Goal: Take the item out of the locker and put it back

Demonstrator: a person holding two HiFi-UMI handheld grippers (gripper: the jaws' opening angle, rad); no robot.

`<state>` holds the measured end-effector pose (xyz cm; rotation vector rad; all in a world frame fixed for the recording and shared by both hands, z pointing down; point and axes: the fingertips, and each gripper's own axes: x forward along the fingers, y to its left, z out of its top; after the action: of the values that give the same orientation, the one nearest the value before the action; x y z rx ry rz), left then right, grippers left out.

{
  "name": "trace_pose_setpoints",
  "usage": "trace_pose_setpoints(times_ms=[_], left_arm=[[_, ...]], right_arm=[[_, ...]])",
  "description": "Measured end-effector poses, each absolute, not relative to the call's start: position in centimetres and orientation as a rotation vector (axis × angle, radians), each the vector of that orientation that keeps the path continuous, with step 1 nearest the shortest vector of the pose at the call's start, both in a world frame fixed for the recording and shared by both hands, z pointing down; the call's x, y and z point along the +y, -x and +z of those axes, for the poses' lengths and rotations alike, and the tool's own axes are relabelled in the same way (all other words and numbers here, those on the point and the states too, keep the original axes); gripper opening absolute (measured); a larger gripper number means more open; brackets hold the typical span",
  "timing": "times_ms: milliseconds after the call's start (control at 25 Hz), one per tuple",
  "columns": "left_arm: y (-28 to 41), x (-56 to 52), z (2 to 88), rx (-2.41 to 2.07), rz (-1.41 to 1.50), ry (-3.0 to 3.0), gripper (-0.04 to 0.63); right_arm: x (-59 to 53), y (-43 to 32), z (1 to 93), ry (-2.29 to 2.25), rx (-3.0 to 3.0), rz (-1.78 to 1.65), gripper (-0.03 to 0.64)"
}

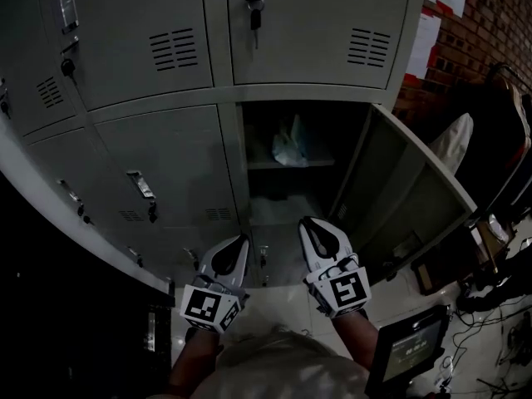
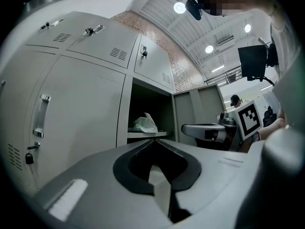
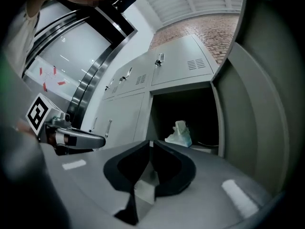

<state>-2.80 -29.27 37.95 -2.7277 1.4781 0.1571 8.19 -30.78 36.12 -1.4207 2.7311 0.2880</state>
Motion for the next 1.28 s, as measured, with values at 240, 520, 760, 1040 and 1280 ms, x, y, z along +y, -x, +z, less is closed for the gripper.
trace_pose_setpoints(times_ms=[240, 520, 760, 1040, 1280], left_arm=[[2.7, -32.5, 37.4, 1.445, 0.152, 2.743, 0.005], [3.7, -34.0, 37.6, 1.436, 0.137, 2.760, 0.005], [4.6, -34.2, 37.9, 1.440, 0.131, 2.759, 0.005], [6.0, -34.0, 37.9, 1.461, 0.126, 2.751, 0.005], [7.3, -34.0, 38.3, 1.482, 0.131, 2.751, 0.005]], right_arm=[[-34.0, -7.4, 35.6, 1.425, 2.744, 0.276, 0.013], [-39.2, -7.1, 34.1, 1.502, 2.719, 0.320, 0.170], [-44.1, -7.7, 32.3, 1.635, 2.656, 0.377, 0.207], [-48.2, -7.4, 34.0, 1.676, 2.753, 0.322, 0.153], [-47.2, -7.0, 33.1, 1.649, 2.757, 0.358, 0.014]])
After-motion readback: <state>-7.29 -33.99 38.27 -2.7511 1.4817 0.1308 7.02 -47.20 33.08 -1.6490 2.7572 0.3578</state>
